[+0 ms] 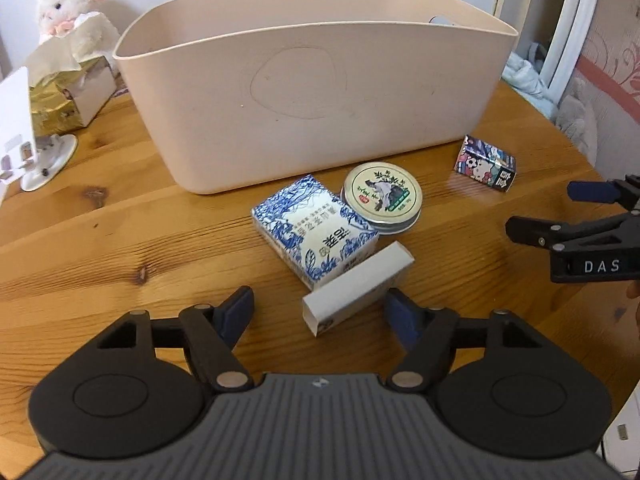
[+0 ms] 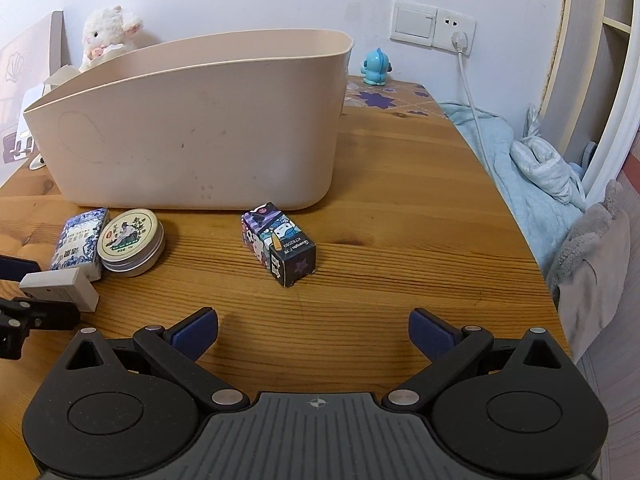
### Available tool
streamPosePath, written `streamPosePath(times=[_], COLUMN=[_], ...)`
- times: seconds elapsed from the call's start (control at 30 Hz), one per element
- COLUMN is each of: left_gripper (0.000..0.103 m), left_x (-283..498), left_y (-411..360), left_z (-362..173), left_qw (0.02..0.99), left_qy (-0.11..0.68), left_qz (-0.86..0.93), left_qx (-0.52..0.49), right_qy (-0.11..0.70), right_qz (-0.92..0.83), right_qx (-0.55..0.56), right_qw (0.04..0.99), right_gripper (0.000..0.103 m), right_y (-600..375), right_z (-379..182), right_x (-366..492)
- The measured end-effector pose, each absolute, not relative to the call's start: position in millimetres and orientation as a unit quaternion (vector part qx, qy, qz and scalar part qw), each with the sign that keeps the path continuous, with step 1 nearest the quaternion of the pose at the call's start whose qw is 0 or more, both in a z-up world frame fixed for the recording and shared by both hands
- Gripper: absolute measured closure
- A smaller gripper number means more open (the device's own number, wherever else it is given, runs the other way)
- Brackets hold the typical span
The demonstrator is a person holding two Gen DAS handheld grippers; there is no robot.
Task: Organize objects
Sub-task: 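Grasp the small white box with the left tool while the right tool grasps the purple cartoon cube box, then lower both held boxes into the beige basket and open both tools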
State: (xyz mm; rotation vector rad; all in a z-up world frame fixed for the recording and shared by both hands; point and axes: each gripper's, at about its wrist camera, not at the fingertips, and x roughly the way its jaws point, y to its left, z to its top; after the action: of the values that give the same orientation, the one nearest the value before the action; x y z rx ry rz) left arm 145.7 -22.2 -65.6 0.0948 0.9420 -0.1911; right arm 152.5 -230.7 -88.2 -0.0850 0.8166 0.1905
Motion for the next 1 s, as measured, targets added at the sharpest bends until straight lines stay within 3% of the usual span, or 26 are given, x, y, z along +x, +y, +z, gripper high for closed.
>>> streamPosePath(times=[0.1, 0.27, 0.43, 0.83, 1.0], left_gripper=[0.034, 0.072, 0.087, 0.088, 0.088], left_x=[149, 149, 146, 146, 157], left_y=[-21, -26, -26, -16, -6], left_z=[-64, -61, -58, -30, -28], left_qw=[0.888, 0.888, 0.886, 0.902, 0.905], left_qy=[0.446, 0.444, 0.446, 0.415, 0.414], left_qz=[-0.106, -0.117, -0.126, -0.121, -0.098], left_qx=[0.033, 0.028, 0.019, -0.005, -0.023], right_qy=[0.398, 0.399, 0.399, 0.386, 0.384], right_qz=[0.090, 0.088, 0.087, 0.080, 0.082], right_qx=[-0.037, -0.029, -0.025, -0.013, -0.025], right_qw=[0.912, 0.912, 0.912, 0.919, 0.919], right_gripper=[0.000, 0.000, 0.000, 0.001, 0.013], right_y=[-232, -233, -231, -225, -219], right_z=[-89, -90, -90, -88, -89], right_x=[153, 152, 153, 164, 180])
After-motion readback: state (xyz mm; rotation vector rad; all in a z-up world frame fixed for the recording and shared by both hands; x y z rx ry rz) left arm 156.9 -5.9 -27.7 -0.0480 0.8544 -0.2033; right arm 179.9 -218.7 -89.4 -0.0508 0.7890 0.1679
